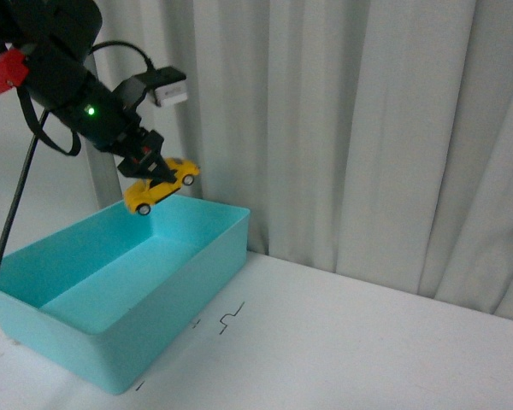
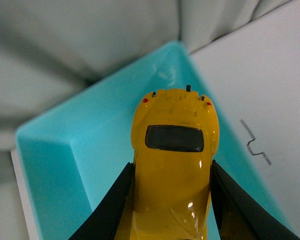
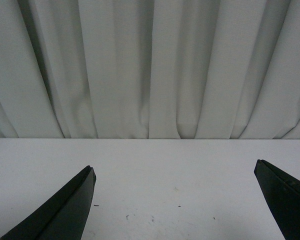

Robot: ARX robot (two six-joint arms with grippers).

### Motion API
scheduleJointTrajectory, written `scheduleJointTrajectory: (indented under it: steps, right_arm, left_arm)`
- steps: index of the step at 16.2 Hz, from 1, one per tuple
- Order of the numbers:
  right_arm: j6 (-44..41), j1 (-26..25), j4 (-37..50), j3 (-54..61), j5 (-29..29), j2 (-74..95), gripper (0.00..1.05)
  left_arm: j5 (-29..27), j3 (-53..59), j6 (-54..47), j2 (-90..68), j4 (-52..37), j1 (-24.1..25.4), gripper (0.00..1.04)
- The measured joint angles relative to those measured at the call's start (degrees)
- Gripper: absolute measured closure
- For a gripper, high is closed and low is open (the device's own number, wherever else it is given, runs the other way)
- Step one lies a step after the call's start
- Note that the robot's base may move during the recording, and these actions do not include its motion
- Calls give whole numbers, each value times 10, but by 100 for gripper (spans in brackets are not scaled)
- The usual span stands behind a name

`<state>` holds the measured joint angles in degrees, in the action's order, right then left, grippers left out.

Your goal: Wind up and store yellow beetle toy

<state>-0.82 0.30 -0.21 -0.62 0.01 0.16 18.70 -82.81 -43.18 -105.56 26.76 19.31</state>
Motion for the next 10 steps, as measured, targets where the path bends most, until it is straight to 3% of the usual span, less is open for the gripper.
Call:
scheduleJointTrajectory:
  steps: [5, 10]
  right_arm:
    - [0, 0, 0, 0, 0, 0, 7]
    - [0, 0, 0, 0, 0, 0, 7]
  left_arm:
    - [-94, -2, 99, -80, -30, 31, 67]
    - [-131, 16, 122, -131, -74, 35, 67]
